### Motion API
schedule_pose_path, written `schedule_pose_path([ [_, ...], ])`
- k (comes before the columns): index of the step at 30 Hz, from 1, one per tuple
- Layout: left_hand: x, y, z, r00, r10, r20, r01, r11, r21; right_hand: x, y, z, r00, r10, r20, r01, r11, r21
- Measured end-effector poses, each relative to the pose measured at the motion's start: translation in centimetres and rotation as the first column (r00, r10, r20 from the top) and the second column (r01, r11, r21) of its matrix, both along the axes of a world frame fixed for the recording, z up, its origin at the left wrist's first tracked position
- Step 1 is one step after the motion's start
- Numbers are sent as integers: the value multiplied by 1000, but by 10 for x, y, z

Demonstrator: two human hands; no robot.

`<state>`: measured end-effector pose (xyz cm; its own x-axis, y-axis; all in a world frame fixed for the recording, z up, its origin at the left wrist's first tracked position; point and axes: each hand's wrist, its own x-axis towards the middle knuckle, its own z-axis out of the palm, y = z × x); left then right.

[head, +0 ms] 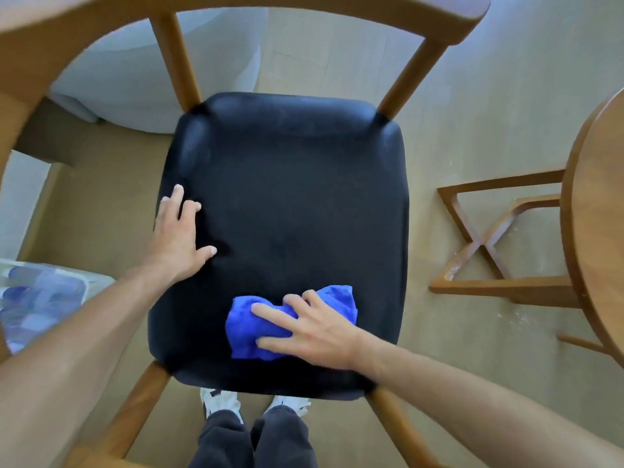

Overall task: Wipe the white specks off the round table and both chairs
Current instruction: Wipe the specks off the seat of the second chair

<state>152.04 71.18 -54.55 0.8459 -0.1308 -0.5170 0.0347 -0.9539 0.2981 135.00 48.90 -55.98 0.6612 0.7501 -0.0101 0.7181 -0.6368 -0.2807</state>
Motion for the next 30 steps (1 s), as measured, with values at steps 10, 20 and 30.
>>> schedule_pose_path([
  [10, -4, 2, -3, 1000, -4, -9, 4, 999, 39, 179, -60, 3, 328, -943, 55, 944, 330, 25],
  [20, -8, 11, -11, 989, 140, 47, -131, 980, -148, 148, 88, 1, 754, -647, -111, 656, 747, 107],
  [30, -79, -5, 11, 831, -550, -85, 557, 820, 133, 162, -68, 9, 527, -850, 23, 848, 527, 49],
])
